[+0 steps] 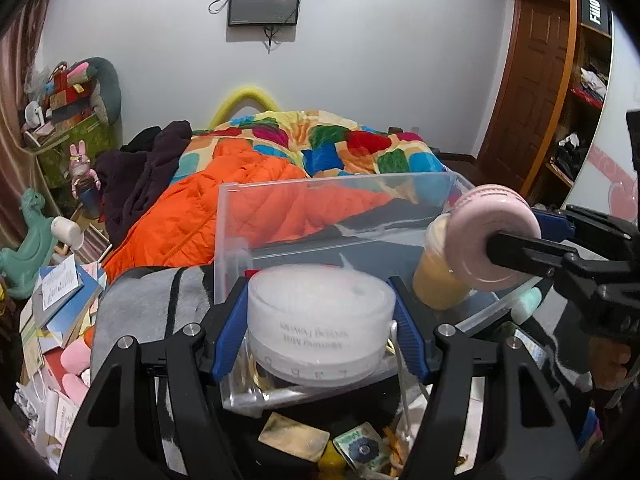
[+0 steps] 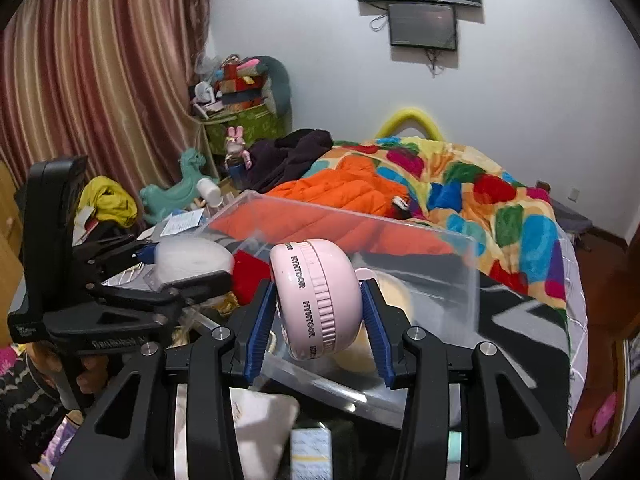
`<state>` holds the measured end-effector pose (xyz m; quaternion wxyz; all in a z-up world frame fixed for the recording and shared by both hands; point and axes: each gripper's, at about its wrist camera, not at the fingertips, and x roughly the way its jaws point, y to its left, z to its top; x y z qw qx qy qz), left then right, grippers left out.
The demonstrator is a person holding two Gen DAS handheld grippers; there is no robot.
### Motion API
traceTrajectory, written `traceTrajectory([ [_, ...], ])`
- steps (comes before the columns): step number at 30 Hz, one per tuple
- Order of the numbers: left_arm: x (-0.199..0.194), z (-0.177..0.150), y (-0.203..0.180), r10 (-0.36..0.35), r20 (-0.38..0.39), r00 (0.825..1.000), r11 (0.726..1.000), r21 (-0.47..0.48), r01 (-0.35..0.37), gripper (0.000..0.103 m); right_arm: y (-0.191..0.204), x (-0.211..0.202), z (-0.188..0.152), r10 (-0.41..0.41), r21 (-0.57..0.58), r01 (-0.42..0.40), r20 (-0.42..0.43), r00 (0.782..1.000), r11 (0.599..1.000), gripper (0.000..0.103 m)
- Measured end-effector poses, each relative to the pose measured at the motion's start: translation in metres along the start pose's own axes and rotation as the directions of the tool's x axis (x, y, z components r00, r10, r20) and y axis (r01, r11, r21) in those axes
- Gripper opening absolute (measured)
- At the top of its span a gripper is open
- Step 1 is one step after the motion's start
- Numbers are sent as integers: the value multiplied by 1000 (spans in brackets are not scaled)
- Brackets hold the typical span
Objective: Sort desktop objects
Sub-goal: 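Lower the white jar into the box with the left tool while the right tool adds the pink gadget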
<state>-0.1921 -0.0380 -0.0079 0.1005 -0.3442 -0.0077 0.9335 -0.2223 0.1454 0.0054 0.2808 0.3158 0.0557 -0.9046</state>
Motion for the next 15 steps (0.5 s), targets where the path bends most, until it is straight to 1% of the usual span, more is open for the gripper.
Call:
traceTrajectory([
  [2,0,0,1,3,15,1000,1000,7,-4,66,7,6,1,8,-23,-8,-11,1000,1000,40],
  [7,-3,-3,9,-46,46,998,999,-16,47,66,17,24,-4,1,-65,-5,-60,998,998,40],
  [9,-4,-3,10,-57,53,997,998,-17,58,66,18,27,-5,-2,-70,-2,-59,998,998,40],
  [12,-3,-6,6,-53,60,997,999,-2,53,66,22,30,-5,1,-81,-6,-71,997,997,39],
  [15,-2,-7,6,-45,65,997,999,8,45,65,25,30,-4,-15,-102,7,-79,997,995,40],
])
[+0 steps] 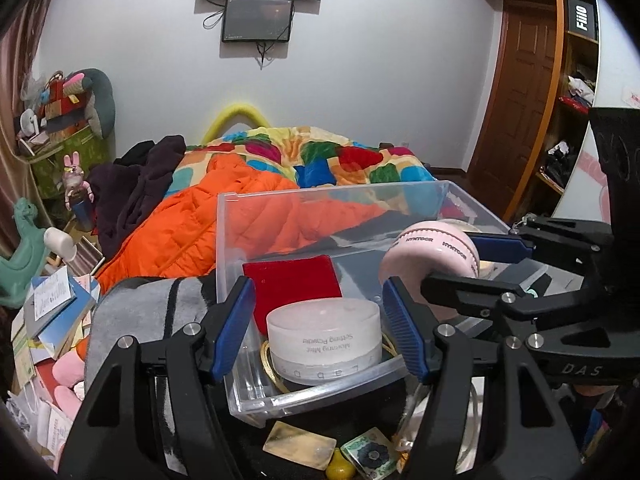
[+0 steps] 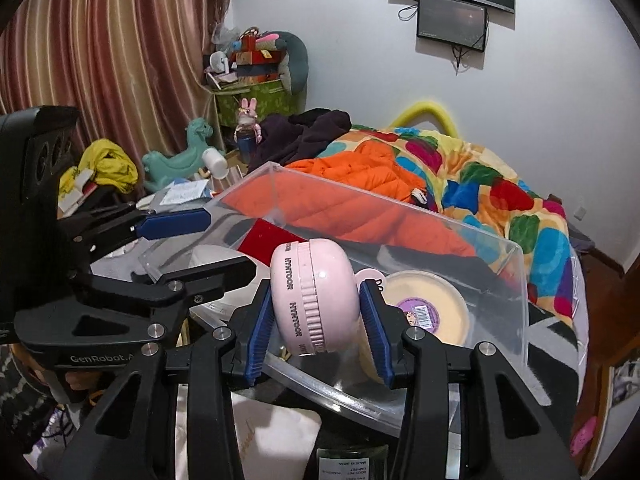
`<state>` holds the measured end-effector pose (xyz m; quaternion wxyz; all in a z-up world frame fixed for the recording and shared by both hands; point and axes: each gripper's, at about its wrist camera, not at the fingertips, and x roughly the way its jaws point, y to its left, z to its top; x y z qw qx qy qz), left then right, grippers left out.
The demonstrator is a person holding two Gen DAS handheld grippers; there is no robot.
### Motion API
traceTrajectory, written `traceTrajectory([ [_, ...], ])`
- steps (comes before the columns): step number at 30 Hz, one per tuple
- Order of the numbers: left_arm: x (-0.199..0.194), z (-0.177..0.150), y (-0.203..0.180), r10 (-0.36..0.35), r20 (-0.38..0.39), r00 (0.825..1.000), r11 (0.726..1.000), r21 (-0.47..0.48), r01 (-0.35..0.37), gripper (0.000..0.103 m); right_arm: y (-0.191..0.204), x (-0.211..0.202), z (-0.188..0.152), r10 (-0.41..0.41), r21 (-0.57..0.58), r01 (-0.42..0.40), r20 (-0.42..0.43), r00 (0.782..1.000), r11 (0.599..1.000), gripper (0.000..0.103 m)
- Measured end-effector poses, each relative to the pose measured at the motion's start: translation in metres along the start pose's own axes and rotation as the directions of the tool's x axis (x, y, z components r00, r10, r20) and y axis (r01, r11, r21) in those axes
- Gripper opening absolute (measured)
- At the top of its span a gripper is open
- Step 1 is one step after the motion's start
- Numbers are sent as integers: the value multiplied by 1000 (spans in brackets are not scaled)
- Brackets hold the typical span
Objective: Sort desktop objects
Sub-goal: 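Lower the white jar into the box with the left tool while the right tool adds the pink gadget, then withdraw both open tools from the box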
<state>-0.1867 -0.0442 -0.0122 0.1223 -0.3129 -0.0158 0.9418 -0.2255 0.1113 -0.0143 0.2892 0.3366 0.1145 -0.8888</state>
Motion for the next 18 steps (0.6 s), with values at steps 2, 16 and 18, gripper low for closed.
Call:
traceTrajectory([
  [2,-1,0,0,-2,1,1000,1000,2,2,66,1,-1,0,-4,-6,4,-3,1000,1000,40],
  [16,-25,-4,-10,30,-21,999,999,29,-29,79,1,-32,-11,-32,-31,33,13,999,999,40],
  [18,-29,-6,-9,34,-31,999,999,31,-33,80,-5,-38,-14,-35,-15,35,8,999,999,40],
])
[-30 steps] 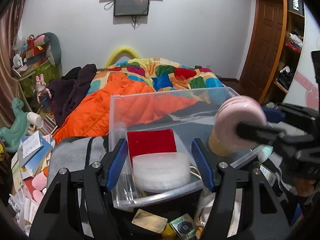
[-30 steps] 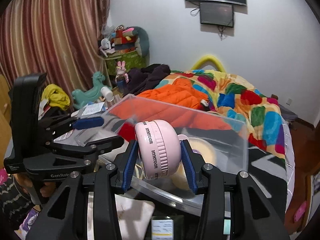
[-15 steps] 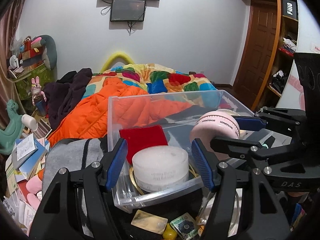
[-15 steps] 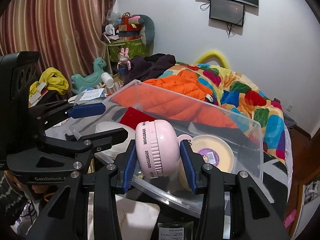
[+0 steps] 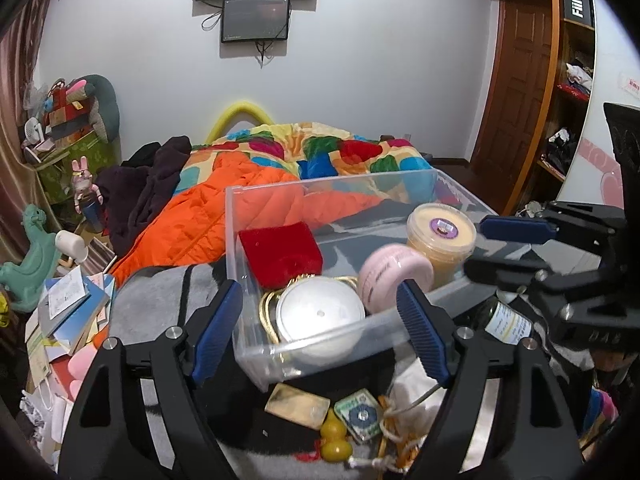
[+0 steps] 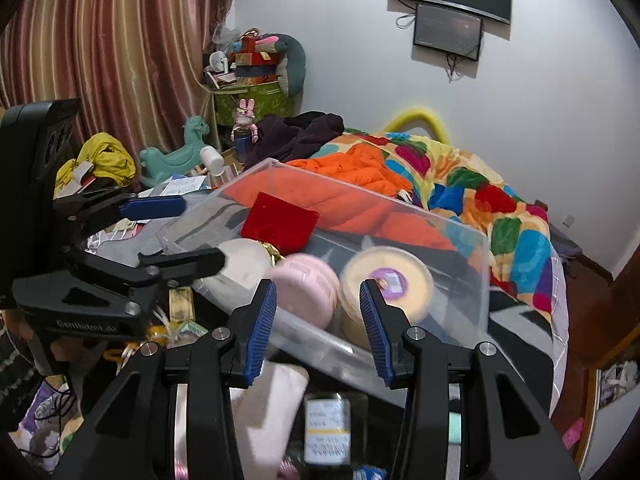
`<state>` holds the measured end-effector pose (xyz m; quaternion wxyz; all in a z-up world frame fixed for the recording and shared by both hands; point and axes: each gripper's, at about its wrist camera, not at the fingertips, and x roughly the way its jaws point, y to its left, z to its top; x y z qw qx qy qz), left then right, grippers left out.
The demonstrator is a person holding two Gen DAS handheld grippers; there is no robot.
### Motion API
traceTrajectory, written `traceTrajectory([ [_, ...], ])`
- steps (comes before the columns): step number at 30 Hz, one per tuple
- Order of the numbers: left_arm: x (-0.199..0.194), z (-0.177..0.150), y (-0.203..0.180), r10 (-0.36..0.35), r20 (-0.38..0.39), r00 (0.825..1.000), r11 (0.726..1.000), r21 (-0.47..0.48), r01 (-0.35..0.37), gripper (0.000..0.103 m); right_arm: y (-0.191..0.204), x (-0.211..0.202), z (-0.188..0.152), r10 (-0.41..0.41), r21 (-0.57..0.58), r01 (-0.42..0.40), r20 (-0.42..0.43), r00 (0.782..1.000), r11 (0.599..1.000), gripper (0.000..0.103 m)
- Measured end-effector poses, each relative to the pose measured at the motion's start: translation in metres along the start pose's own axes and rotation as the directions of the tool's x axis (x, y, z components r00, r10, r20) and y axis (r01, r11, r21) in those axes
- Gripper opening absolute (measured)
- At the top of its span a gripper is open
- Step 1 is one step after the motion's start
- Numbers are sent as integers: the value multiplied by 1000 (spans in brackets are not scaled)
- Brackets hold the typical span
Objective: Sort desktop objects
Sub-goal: 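Withdraw both open tools from the box, then grasp the gold soap bar with the left tool while the right tool grasps the mint-green tube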
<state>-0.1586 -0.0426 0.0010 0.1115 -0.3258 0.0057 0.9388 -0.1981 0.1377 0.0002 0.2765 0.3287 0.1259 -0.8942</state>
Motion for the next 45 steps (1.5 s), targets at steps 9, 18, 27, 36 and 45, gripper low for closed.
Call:
traceTrajectory([
  [9,-21,-12,8,43,-34,999,999,-5,-43,84,-29,-21,-20,-44,61,46,-27,999,997,40],
  [18,-32,-29,36,75,-99,992,996,-49,-80,84,-57,-39,-43,-111,110,114,-40,993,987,52],
  [27,6,-51,41,78,-248,966,996,-12,-84,84,-81,-40,-61,-142,177,154,-78,987,972,52],
  [36,21,-55,20,85,-259,962,996,56,-73,84,-103,-30,-80,-147,227,176,-141,979,958,52],
  [45,19,-52,-8,61,-242,968,988,150,-25,84,-97,-11,-93,-95,236,141,-197,976,961,53],
])
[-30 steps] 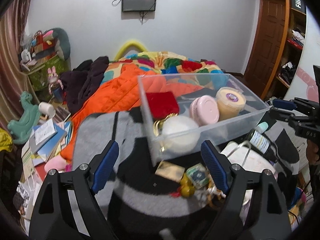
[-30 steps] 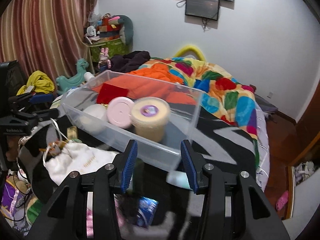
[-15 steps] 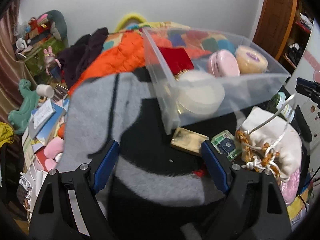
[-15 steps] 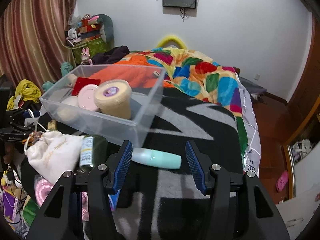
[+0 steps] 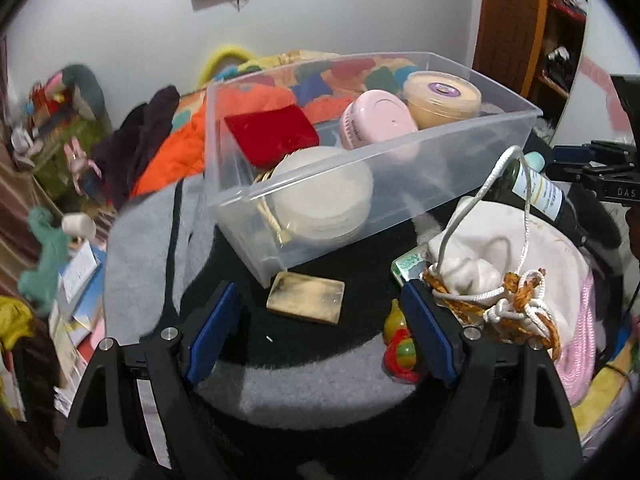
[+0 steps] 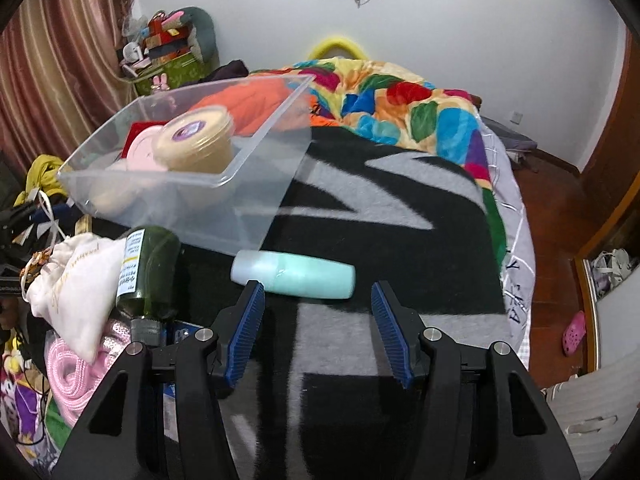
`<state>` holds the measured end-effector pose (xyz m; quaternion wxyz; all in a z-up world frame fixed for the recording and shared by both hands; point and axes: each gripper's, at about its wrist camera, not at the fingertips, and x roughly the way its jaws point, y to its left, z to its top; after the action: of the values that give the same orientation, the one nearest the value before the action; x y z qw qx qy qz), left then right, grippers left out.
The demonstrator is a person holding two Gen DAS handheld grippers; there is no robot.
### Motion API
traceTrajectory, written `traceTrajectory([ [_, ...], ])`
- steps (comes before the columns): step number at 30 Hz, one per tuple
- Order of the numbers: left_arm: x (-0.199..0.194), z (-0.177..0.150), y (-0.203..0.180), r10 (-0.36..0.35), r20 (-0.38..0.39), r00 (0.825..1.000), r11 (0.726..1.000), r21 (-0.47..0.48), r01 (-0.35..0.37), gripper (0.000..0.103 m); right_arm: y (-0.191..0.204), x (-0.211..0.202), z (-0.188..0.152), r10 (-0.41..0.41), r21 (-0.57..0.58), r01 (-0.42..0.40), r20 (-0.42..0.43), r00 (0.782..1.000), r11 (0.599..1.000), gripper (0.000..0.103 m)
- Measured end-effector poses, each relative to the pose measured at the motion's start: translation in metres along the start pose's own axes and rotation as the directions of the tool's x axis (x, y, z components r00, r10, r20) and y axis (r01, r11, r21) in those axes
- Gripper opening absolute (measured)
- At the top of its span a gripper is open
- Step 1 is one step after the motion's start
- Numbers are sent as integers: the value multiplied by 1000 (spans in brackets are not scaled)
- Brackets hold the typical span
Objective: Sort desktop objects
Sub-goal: 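Grasp the gold soap bar with the left tool while the right tool grasps the mint-green tube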
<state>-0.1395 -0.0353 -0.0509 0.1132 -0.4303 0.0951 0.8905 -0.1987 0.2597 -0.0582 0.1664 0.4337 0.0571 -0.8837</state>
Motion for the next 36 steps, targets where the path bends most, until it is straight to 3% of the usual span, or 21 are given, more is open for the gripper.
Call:
traceTrajectory([
  [4,8,2,10,-31,-25,999,998,-46,30,84,8,7,-2,14,11,-14,-5,1000,1000,70],
  [7,15,4,14,-29,-34,999,997,-75,26,82,14,12,-3,36,18,-36,-12,999,999,70],
  [10,21,5,19,-42,-57,997,993,-112,36,63,20,19,-2,52,22,-51,-28,998,998,74],
  [12,27,5,26,-48,-71,996,990,-138,38,56,23,21,-2,47,22,-46,-28,999,999,76],
  [19,23,2,12,4,-35,999,997,-78,-6,47,26,29,3,26,49,-24,-28,999,999,76],
  [23,19,-2,16,-21,-25,999,994,-107,19,44,26,31,3,19,54,-18,-11,1000,998,76],
  [25,15,-5,16,-18,-16,1000,994,-109,16,44,23,30,3,11,64,-11,3,1000,998,64],
  [27,12,-8,14,-9,-6,1000,995,-101,8,44,21,27,3,7,59,-8,11,1000,998,45],
  [30,5,-11,9,4,11,1000,996,-89,-3,44,15,22,2,21,65,-22,18,1000,998,31],
  [36,-6,-14,14,0,39,999,993,-117,4,44,7,14,0,20,64,-20,6,1000,998,29],
])
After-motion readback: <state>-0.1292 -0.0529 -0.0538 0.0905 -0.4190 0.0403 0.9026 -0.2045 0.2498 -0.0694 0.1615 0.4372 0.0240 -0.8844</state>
